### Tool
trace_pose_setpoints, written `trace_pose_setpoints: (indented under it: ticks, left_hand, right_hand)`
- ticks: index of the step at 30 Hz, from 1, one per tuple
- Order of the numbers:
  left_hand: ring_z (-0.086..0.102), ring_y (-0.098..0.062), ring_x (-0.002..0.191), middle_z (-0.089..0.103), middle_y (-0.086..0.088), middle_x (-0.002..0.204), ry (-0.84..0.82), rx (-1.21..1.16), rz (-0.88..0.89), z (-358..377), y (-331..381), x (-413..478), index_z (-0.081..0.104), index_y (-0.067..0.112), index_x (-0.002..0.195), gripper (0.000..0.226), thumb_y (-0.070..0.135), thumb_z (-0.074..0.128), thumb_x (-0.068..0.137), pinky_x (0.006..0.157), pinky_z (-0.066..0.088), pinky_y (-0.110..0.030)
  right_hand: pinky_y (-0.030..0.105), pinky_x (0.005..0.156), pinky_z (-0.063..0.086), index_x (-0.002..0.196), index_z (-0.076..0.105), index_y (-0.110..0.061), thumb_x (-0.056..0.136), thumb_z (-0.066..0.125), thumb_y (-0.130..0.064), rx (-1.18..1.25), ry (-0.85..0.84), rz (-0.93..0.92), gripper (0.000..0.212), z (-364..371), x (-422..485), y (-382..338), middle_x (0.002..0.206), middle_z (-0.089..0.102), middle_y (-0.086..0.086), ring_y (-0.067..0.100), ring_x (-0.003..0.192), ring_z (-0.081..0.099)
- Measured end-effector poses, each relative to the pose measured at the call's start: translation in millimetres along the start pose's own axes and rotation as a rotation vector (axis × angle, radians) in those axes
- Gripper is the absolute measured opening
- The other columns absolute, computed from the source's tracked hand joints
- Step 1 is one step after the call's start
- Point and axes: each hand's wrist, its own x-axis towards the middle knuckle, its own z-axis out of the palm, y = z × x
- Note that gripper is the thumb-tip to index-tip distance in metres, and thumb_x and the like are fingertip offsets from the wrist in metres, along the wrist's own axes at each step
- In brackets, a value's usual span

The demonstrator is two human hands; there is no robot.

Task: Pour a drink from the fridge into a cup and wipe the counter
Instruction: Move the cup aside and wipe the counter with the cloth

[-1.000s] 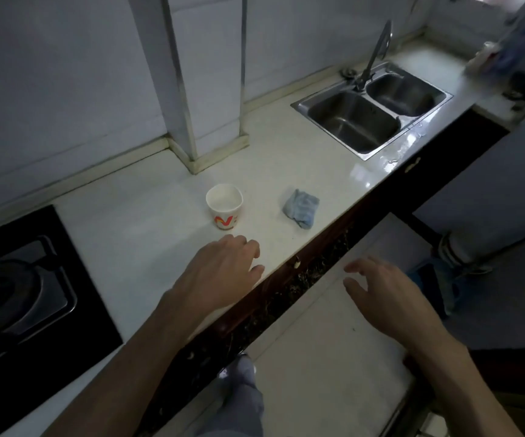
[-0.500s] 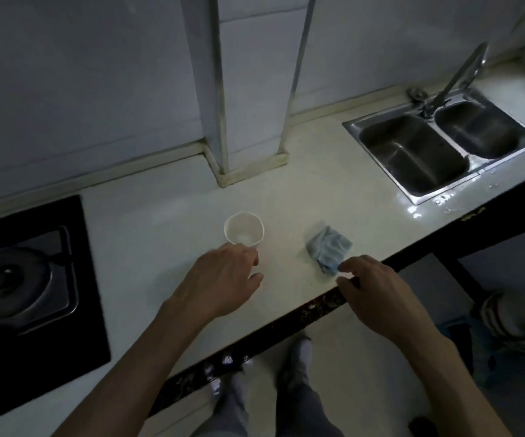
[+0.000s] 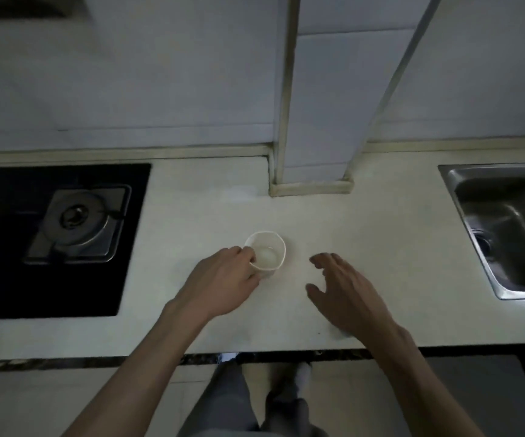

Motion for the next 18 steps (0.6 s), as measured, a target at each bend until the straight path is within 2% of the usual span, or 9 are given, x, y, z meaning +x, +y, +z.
trace_pose_setpoints:
  ticks: [5,8,10,14,18]
  left_hand:
    - [0.058,-0.019,0.112,0.052,0.0,0.136,-0.021,-0.238,-0.164,24,-21,10,0.038,0.021,0.141,0.05,0.038,0.052,0.096,0.092,0.049,-0.037]
    - [0.061,-0.02,0.109,0.053,0.0,0.136,-0.039,-0.635,-0.282,41,-33,29,0.04,0.019,0.143,0.056,0.032,0.06,0.092,0.095,0.051,-0.038]
    - [0.065,-0.018,0.103,0.055,0.0,0.132,-0.069,-0.953,-0.363,50,-36,42,0.041,0.017,0.143,0.054,0.026,0.06,0.093,0.09,0.056,-0.039]
    - [0.07,-0.021,0.098,0.063,-0.006,0.124,-0.085,-1.298,-0.449,68,-45,64,0.046,0.014,0.138,0.046,0.02,0.057,0.094,0.086,0.059,-0.041]
    - [0.072,-0.028,0.093,0.07,-0.015,0.112,-0.076,-1.553,-0.528,71,-48,71,0.063,0.01,0.12,0.032,0.031,0.053,0.097,0.086,0.058,-0.046]
  right_hand:
    - [0.033,0.098,0.044,0.145,0.027,-0.017,0.085,0.068,-0.029,0.046,-0.079,-0.121,0.074,21,42,-8,0.144,0.036,0.003,0.023,0.127,0.046]
    - [0.039,0.104,0.043,0.15,0.018,-0.013,0.079,0.077,-0.027,0.055,-0.114,-0.122,0.093,35,70,-14,0.151,0.026,0.007,0.028,0.134,0.038]
    - [0.042,0.108,0.04,0.152,0.011,-0.009,0.076,0.08,-0.027,0.059,-0.121,-0.106,0.104,43,85,-19,0.154,0.02,0.009,0.03,0.137,0.033]
    - [0.04,0.109,0.037,0.153,0.006,-0.008,0.075,0.082,-0.029,0.039,-0.143,-0.091,0.111,63,100,-24,0.156,0.015,0.009,0.03,0.137,0.03]
    - [0.039,0.109,0.039,0.154,0.006,-0.013,0.076,0.081,-0.032,-0.008,-0.111,-0.077,0.11,81,103,-26,0.154,0.019,0.007,0.026,0.136,0.032]
